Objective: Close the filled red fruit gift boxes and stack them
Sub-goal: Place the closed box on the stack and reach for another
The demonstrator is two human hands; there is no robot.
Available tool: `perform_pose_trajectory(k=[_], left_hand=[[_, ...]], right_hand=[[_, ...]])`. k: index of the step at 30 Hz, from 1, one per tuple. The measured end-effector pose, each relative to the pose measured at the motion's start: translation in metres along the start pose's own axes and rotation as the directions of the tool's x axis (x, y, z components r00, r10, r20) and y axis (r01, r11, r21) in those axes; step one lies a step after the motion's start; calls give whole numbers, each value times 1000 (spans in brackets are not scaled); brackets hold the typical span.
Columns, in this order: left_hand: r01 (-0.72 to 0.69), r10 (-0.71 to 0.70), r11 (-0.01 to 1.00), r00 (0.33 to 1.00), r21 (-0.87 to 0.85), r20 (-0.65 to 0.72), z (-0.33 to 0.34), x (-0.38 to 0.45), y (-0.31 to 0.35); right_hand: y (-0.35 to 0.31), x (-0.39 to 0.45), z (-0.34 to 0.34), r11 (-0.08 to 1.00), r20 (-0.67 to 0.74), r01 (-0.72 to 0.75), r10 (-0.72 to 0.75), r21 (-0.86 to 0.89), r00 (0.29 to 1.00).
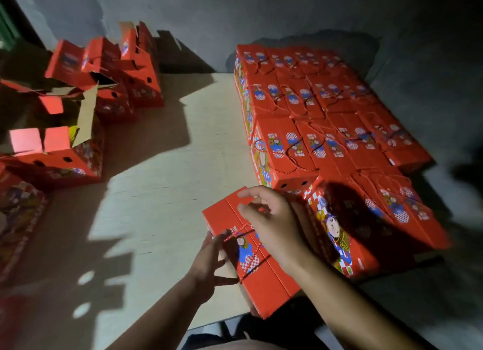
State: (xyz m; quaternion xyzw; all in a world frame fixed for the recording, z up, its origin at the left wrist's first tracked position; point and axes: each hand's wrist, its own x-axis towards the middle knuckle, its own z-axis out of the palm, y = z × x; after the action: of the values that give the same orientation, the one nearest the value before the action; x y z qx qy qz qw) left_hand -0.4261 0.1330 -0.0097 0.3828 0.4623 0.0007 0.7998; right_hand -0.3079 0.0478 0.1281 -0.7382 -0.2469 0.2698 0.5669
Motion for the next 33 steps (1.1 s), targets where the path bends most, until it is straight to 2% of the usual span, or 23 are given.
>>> perform_pose_trajectory(k=[7, 15, 25, 28, 33], left_hand=[[46, -52, 995, 996, 89, 69, 63, 21, 5], [47, -63, 991, 990, 123, 126, 127, 54, 17], [37, -57, 986, 992, 165, 116, 171, 97, 23], [48, -60, 987, 995, 156, 77, 175, 105, 24], [50, -63, 991, 994, 128, 92, 171, 98, 25]], right_hand=[[15, 6, -51, 999, -124, -38, 40, 21, 991], [36, 31, -105, 997, -236, -23, 5, -74, 972], [61, 62, -162, 979, -268, 23, -78, -200, 960], [64, 75, -177, 975, -256, -15, -43, -221, 966], [69, 92, -181, 954, -134, -110, 74, -278, 988]])
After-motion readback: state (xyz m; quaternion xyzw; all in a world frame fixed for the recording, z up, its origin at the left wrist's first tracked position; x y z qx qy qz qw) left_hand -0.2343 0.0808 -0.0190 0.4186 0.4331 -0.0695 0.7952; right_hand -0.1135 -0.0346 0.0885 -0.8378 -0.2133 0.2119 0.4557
